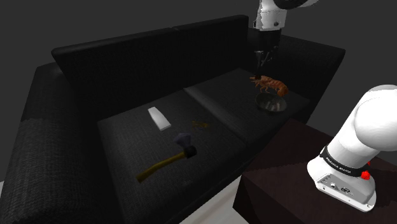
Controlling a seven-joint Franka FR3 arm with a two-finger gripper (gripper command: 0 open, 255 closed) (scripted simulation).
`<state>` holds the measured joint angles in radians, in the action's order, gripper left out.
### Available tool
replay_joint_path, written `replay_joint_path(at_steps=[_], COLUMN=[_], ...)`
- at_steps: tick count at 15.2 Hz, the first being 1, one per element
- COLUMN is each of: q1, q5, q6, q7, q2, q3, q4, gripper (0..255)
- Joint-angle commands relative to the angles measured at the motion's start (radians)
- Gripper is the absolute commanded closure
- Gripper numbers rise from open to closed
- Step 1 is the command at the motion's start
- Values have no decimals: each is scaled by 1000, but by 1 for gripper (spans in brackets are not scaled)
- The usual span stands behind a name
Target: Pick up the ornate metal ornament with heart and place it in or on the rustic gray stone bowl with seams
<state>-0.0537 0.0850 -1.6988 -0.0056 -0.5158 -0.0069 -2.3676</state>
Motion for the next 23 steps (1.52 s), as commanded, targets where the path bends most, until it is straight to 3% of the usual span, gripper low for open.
replay_joint_path(at_steps=[1, 12, 23], q1=[-11, -60, -130], q5=[-9, -94, -235], q6=[-59, -271, -346], q7=[-18, -79, -102], q2=[75, 477, 881], q3=[11, 74, 113], q4=[24, 249, 605], gripper=[0, 0, 0])
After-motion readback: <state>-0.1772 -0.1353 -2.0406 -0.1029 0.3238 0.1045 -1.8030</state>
